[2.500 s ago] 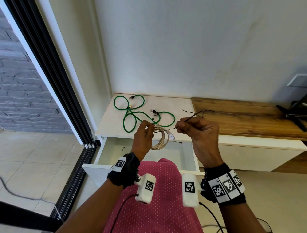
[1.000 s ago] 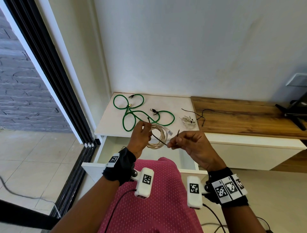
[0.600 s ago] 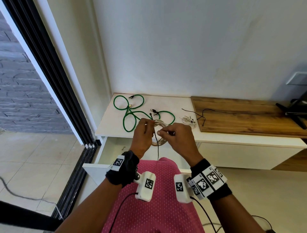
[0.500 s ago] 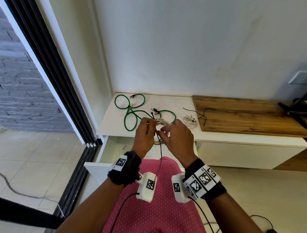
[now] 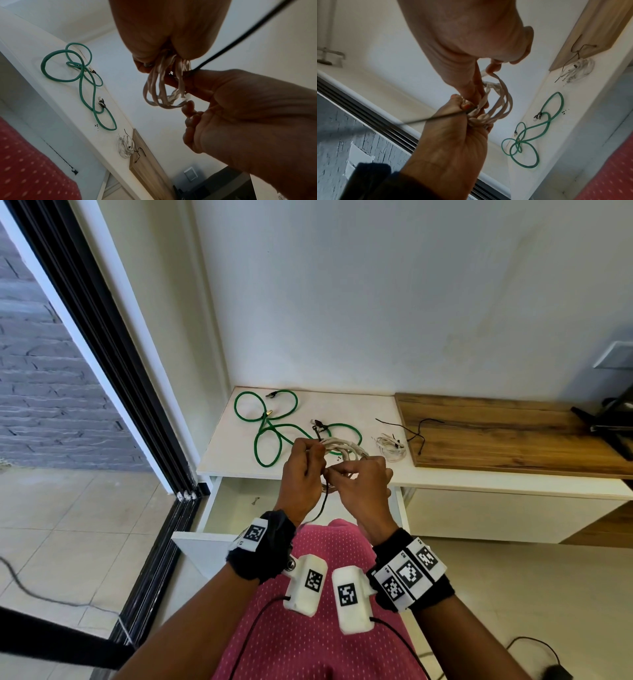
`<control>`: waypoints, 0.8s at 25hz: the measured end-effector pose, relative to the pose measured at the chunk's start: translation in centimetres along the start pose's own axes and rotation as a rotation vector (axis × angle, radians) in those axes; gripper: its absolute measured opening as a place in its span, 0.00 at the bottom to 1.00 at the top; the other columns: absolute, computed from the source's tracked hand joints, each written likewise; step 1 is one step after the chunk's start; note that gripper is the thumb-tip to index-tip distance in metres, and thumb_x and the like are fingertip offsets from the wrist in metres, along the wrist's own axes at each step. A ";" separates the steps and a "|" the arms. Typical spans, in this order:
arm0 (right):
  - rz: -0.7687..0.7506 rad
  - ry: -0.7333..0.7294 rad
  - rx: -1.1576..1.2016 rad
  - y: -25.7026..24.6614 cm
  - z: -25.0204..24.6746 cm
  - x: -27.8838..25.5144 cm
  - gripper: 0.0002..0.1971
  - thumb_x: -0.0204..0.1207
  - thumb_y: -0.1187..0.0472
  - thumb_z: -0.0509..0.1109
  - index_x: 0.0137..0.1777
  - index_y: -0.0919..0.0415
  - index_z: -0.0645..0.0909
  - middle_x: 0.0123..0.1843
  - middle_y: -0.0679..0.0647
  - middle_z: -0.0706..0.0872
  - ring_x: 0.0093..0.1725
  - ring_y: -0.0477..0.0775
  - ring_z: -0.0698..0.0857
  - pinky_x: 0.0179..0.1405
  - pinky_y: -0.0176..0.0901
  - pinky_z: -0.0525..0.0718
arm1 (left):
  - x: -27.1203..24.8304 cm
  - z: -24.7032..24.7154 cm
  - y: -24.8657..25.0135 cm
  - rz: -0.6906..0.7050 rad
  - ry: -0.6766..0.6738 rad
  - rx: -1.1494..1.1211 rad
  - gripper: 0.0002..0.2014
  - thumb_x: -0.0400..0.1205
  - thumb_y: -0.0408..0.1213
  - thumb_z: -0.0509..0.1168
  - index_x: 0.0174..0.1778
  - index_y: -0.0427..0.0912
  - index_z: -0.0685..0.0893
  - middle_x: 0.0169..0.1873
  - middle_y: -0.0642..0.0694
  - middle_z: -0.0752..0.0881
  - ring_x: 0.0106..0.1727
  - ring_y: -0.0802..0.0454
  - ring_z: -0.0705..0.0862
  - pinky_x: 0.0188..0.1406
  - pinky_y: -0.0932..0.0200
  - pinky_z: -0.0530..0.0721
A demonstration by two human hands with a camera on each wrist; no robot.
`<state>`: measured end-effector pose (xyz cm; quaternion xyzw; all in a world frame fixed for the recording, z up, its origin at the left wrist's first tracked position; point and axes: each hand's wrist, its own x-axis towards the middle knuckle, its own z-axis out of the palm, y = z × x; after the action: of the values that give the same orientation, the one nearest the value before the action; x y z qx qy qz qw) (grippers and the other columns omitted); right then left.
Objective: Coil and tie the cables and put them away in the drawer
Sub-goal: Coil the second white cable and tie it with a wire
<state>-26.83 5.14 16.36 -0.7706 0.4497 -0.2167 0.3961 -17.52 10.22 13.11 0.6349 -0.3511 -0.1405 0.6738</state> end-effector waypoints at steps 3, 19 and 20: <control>0.032 0.096 0.005 -0.1 0.3 -0.3 0.11 0.73 0.53 0.74 0.52 0.56 0.89 0.65 0.58 0.72 0.68 0.58 0.65 0.55 0.48 0.62 | 0.0 0.4 -0.2 -0.030 -0.011 0.003 0.09 0.89 0.37 0.54 0.54 0.38 0.77 0.32 0.49 0.78 0.31 0.59 0.75 0.32 0.61 0.77; -0.226 0.066 -0.021 1.5 -2.9 -0.2 0.05 0.73 0.61 0.74 0.39 0.62 0.88 0.36 0.52 0.89 0.36 0.47 0.86 0.44 0.48 0.86 | 0.6 -0.5 -0.9 -0.074 -0.006 0.157 0.16 0.89 0.40 0.52 0.54 0.32 0.82 0.30 0.55 0.76 0.31 0.61 0.74 0.33 0.64 0.72; -0.234 0.044 -0.031 1.6 -3.2 -0.1 0.05 0.73 0.62 0.74 0.39 0.63 0.88 0.34 0.53 0.89 0.32 0.48 0.87 0.42 0.48 0.88 | 0.7 -0.5 -0.9 -0.073 -0.003 0.169 0.16 0.89 0.39 0.52 0.53 0.33 0.82 0.29 0.54 0.76 0.31 0.60 0.74 0.34 0.64 0.72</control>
<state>-29.93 3.47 16.95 -0.8190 0.3685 -0.2711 0.3462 -16.47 10.02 12.44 0.7015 -0.3392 -0.1357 0.6119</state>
